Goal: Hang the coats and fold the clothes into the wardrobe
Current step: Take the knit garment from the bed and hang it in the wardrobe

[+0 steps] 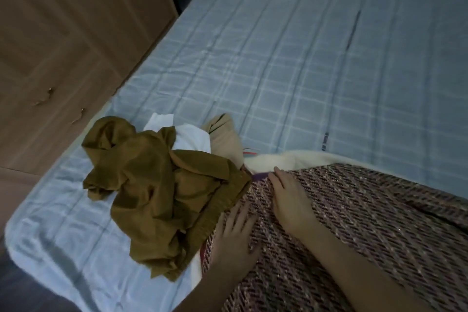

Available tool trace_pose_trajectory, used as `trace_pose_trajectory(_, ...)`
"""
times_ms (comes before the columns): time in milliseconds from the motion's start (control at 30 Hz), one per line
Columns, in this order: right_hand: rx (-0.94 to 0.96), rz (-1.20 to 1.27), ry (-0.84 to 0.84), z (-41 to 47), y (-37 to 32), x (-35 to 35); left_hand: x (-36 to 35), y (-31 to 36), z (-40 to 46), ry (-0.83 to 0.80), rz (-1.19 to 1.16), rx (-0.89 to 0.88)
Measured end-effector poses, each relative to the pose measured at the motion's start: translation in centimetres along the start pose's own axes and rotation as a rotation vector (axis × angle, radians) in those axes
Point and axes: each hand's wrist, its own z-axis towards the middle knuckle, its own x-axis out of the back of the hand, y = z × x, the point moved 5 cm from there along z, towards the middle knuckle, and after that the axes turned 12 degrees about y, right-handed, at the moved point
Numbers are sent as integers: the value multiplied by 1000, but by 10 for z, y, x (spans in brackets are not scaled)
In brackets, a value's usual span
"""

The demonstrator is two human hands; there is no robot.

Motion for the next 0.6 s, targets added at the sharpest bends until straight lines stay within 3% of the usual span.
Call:
trace_pose_trajectory(200, -3, -164, 99, 2, 20, -50, -43, -11, 7, 100, 24, -57)
trace_pose_trajectory(600, 28, -201, 199, 7, 26, -56, -58, -15, 11, 221, 24, -110)
